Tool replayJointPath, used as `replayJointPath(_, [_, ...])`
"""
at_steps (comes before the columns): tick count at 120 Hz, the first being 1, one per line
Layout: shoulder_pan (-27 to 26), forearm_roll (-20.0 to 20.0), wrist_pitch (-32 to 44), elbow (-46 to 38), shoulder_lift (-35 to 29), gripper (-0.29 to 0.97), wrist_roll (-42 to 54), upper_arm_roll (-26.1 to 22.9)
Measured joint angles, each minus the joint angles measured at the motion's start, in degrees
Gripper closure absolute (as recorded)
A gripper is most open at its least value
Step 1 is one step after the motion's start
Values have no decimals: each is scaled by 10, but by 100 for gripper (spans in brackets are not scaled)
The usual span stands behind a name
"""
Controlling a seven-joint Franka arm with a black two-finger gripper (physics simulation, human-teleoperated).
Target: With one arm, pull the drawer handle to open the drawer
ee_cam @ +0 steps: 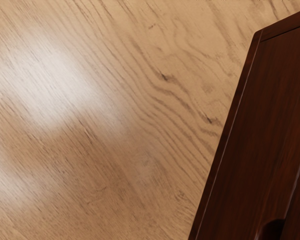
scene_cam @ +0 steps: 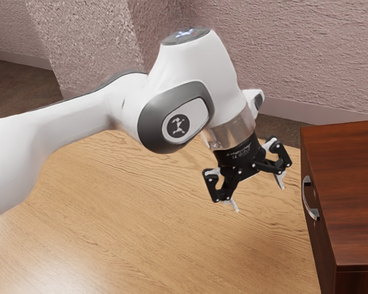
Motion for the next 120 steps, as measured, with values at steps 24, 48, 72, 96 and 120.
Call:
replayJointPath(24, [-3, -6, 40, -10, 8, 0, -3, 0])
replayJointPath(48, [-12, -19, 60, -12, 7, 0, 14, 0])
replayJointPath(72, [-14, -22, 73, -24, 7, 1, 32, 0])
replayJointPath(96, [-14, -28, 88, -26, 7, 1, 56, 0])
replayJointPath(120, [-14, -30, 94, -29, 7, 1, 83, 0])
